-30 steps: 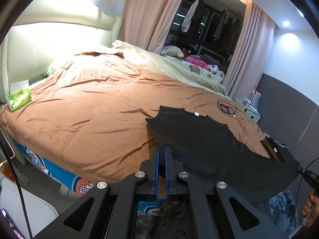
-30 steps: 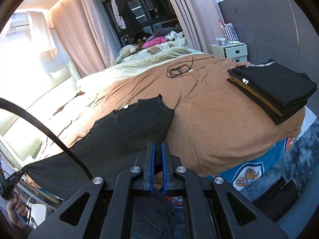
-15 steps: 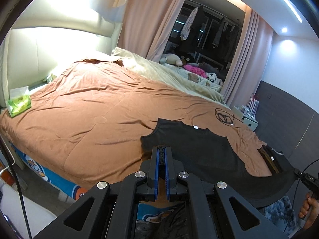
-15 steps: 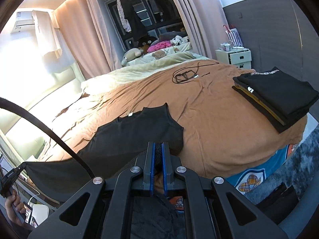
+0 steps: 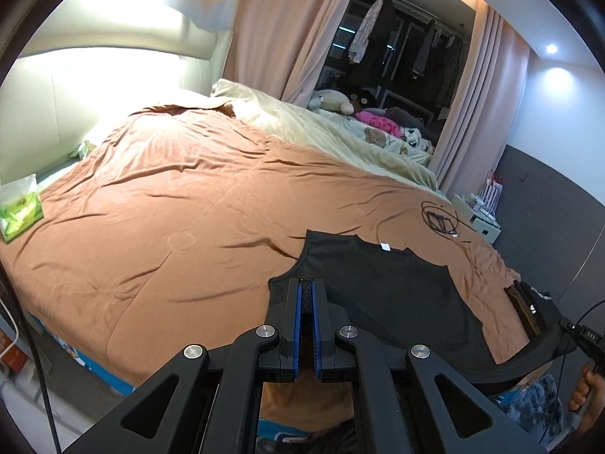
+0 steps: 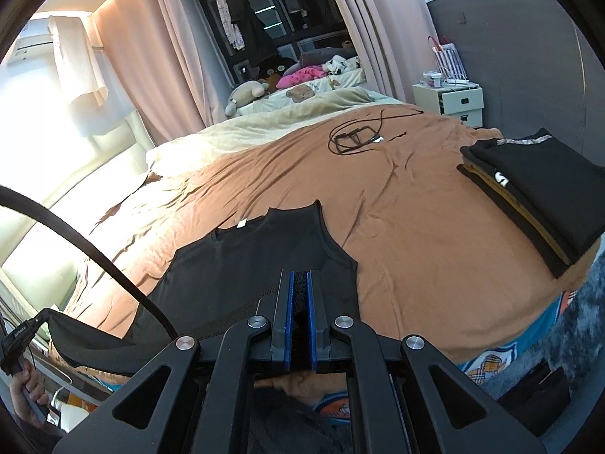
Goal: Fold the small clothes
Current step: 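Lift the hem with both tools and fold it over toward the collar, then open both tools to release the folded hem onto the shirt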
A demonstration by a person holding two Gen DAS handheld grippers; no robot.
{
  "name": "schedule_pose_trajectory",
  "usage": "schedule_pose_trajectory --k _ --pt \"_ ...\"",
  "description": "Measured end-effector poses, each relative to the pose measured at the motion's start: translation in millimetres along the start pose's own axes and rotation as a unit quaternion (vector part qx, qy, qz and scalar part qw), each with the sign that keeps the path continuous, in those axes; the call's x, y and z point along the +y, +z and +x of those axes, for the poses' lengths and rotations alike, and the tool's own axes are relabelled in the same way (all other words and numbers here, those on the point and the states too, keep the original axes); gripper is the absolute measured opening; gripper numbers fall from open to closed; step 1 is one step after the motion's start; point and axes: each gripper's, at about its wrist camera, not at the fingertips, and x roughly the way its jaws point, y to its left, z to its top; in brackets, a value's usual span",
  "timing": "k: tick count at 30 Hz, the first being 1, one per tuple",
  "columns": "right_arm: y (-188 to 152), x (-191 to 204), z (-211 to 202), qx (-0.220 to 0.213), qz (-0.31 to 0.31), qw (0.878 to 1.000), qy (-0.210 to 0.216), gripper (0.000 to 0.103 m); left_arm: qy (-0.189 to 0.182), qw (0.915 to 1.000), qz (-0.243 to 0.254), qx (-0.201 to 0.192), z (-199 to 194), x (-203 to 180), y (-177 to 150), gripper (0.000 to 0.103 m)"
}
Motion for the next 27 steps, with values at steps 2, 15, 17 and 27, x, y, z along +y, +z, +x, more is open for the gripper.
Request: schedule_pose_trajectory --k 2,15,17,27 --pt "6.0 1.1 9.7 0.004 0.001 1.000 -0.001 0.003 0.000 1.0000 -0.004 0.004 9.8 1.8 5.6 0.005" --pt "54.9 4.2 93.1 0.030 -0.005 0.999 -0.012 0.003 0.017 0.9987 0.016 0.046 92.4 2.1 42.5 0.005" --pt "60.5 4.0 109.1 0.037 -0.006 0.999 -0.015 0.003 0.019 0.9982 0.019 0.053 108.8 1.7 46.6 0.005" --pt "75.1 -0.3 182.5 0.069 -0.005 0.997 -0.037 0.003 0.029 0.9948 0.028 0.093 192.0 5.3 50.1 0.005"
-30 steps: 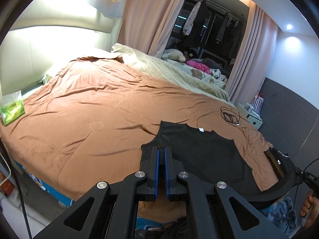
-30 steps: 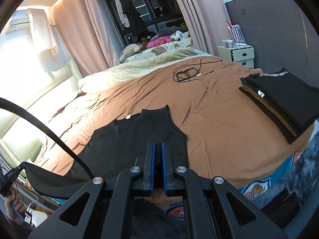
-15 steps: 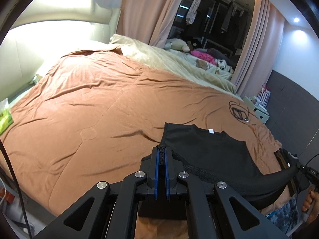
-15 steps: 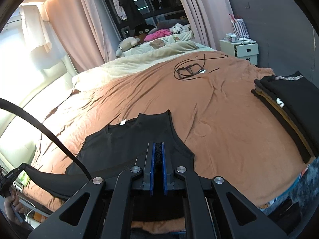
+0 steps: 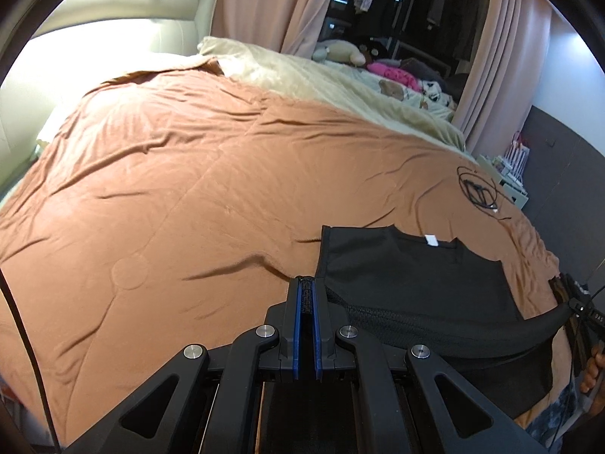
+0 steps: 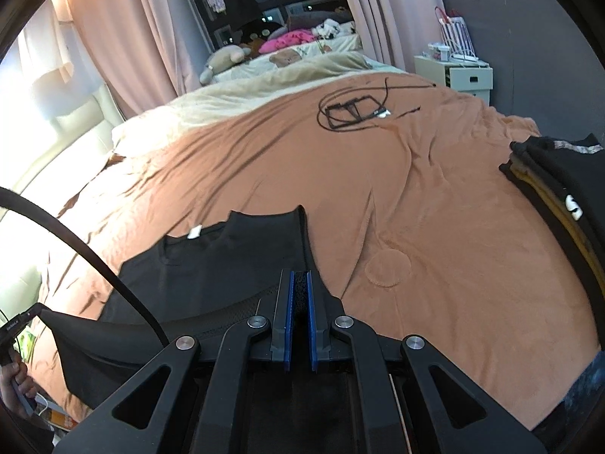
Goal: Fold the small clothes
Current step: 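Open both tools to release the folded hem onto the shirt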
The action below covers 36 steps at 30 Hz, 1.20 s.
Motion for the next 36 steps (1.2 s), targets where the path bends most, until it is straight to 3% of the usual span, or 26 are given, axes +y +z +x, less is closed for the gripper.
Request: schedule_pose_trajectory --k 9,12,14,16,17,18,19,20,21,28,36 --pt "10.3 -1.2 56.7 0.028 0.012 0.999 -0.020 0.003 0.009 0.9994 0.003 0.035 54.1 4.4 5.7 0.005" --pt "10.9 -2.6 66.5 0.030 0.029 0.998 -0.047 0.005 0.014 0.9987 0.003 0.050 68.9 3.9 6.2 0.007" --pt "9.2 -0.5 72.2 0.038 0.035 0.997 -0.063 0.008 0.022 0.9980 0.004 0.059 75.7 3.6 5.4 0.019" --pt "6.9 3.2 75.6 0.050 0.038 0.996 -0.066 0.016 0.019 0.9981 0.002 0.059 76.0 3.7 3.3 0.056" --pt "5.8 4.5 74.8 0.053 0.039 0.996 -0.065 0.029 0.018 0.9983 0.002 0.056 74.1 3.5 2.3 0.065" --pt "4.1 5.3 71.5 0.053 0.039 0.996 -0.067 0.049 0.016 0.9986 0.006 0.051 71.0 3.3 1.1 0.075" --pt "4.1 6.1 67.6 0.051 0.038 0.996 -0.069 0.059 0.014 0.9987 0.013 0.046 66.7 2.7 -0.7 0.077" --pt "4.7 6.2 63.5 0.046 0.035 0.996 -0.069 0.072 0.014 0.9987 0.018 0.046 66.2 1.4 0.0 0.078" --pt "4.2 6.8 58.2 0.041 0.032 0.996 -0.068 0.074 0.013 0.9984 0.023 0.051 64.5 1.5 -0.9 0.078" --pt "-0.6 -8.3 43.6 0.064 0.039 0.996 -0.050 0.074 0.011 0.9955 0.052 0.079 54.1 2.9 -4.0 0.082" --pt "-1.7 1.2 47.8 0.118 -0.010 0.992 -0.049 0.074 0.018 0.9891 0.094 0.112 56.8 -3.0 -21.7 0.082"
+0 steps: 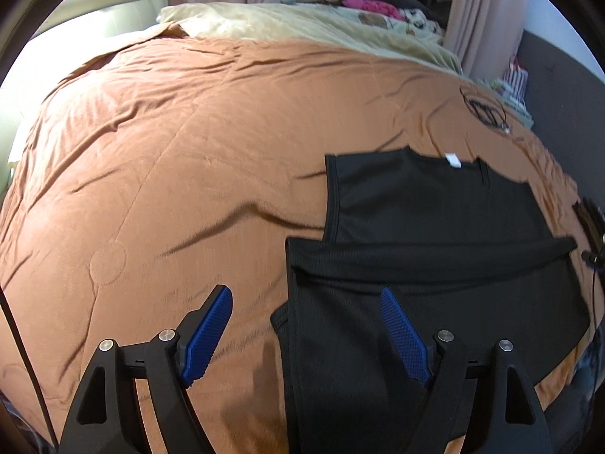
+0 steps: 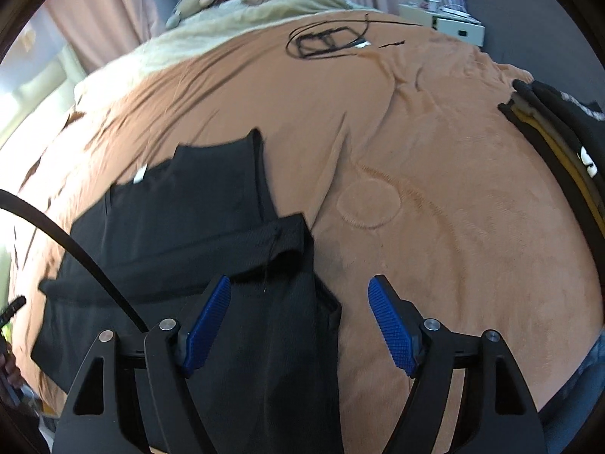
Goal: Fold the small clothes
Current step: 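Open both tools to release the folded hem onto the shirt, then close both tools on the new folded edge of the shirt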
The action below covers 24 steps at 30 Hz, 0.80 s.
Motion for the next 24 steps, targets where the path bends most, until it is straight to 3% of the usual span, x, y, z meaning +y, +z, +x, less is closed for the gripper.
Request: schedule_pose_trajectory --k 8,18,24 --pt "14.0 13.8 16.9 0.049 -0.060 0.996 -0.041 0.074 0.025 0.9980 0.039 0.043 18.7 -4.6 -9.9 0.080" --pt "34.3 21.7 60.6 0.099 -0.099 0.987 -0.075 0.074 0.053 0.9913 0.070 0.098 59.5 -9.9 1.2 0.051" --pt "47.9 28.9 92.6 0.103 -0.113 0.984 -0.088 0.074 0.065 0.9901 0.076 0.098 74.3 -10.1 19.2 0.051"
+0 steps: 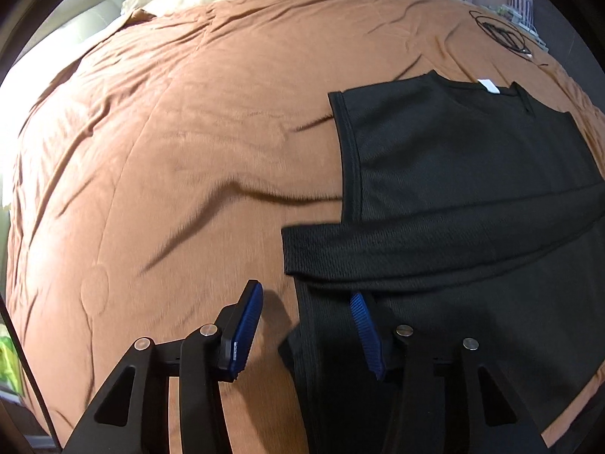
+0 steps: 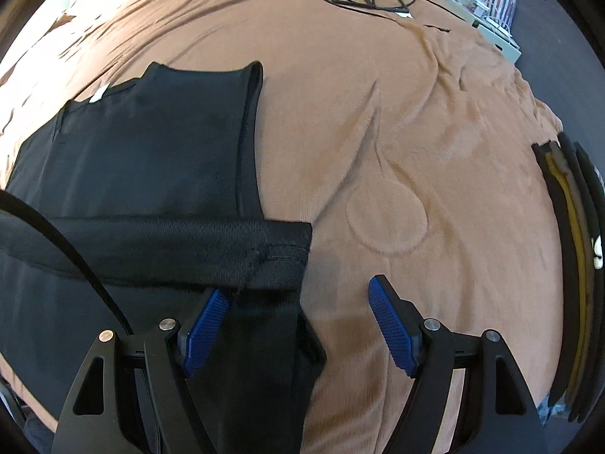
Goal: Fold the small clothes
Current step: 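Close both tools on the new folded edge of the shirt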
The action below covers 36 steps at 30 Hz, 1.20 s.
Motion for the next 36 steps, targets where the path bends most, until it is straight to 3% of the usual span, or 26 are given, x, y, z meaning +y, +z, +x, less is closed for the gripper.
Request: schedule_pose_trajectory --k 6,14,21,27,33,36 --pt "26.6 0.7 16.6 -0.006 -0.013 1.000 -0.012 0.074 -0.006 0.9999 -0.011 0.000 10.5 5.3 20.8 0.049" --pt "60.9 -2.5 33.2 -0.018 -0.012 0.999 -0.037 0.074 -0.019 0.9983 -0.054 0.009 28.7 14.1 51.1 0.037" --pt "73.3 -11.5 13.0 -0.055 0.023 0.998 0.033 0.074 -0.034 0.9968 -0.072 0.010 26.9 20.1 57.8 0.036" --pt "50.4 -15.1 16.0 -0.048 0.008 0.998 0.039 0.074 -0.044 0.9959 -0.077 0.016 23.2 20.9 43.0 0.036" --pt "37.3 -34.0 31.7 -0.030 0.028 0.997 0.070 0.050 -0.054 0.9938 -0.096 0.013 27.5 25.2 39.3 0.036" --pt "35.7 -35.3 44.5 -0.019 0.030 0.996 0.077 0.046 -0.054 0.9935 -0.100 0.012 27.5 25.9 38.3 0.034"
